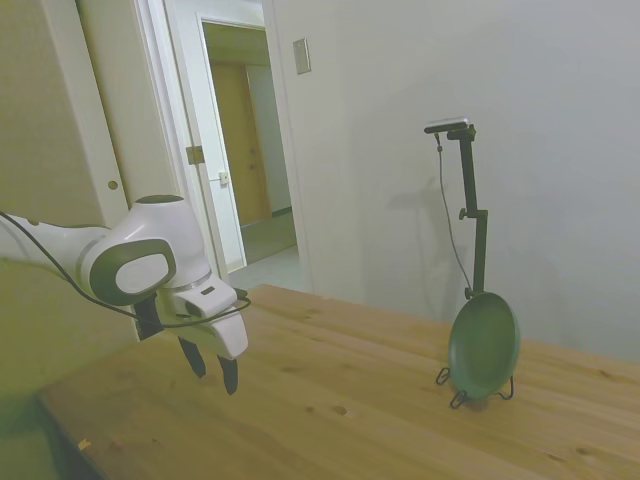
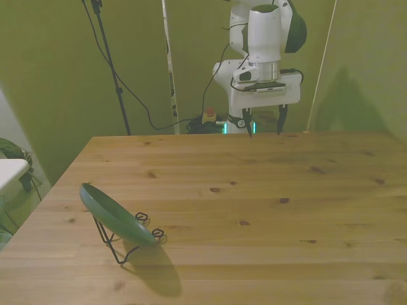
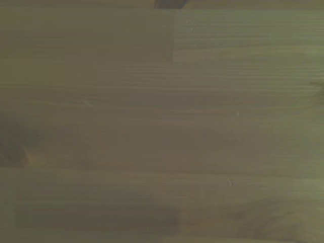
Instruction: Unload the plate
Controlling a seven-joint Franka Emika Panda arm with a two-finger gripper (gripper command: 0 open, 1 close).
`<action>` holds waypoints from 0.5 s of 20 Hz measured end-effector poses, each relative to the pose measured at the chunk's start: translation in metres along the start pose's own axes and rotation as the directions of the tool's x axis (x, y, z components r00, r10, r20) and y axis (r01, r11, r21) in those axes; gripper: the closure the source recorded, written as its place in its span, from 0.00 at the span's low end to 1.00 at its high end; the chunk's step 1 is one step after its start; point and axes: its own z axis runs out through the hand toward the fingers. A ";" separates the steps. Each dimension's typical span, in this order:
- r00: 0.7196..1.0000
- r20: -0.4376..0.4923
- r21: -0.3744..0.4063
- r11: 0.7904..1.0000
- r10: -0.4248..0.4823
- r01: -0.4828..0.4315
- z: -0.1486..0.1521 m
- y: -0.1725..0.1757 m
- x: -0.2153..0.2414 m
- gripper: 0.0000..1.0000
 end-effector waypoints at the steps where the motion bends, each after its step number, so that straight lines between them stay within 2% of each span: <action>1: 1.000 0.000 0.000 1.000 0.000 0.000 0.000 0.000 0.000 0.00; 3: 1.000 -0.003 0.000 1.000 0.017 -0.017 -0.001 0.005 0.005 0.00; 5: 0.997 -0.034 -0.001 0.998 0.066 -0.066 -0.011 0.023 0.026 0.00; 10: 0.971 -0.128 0.034 0.979 0.203 -0.200 -0.057 0.080 0.086 0.00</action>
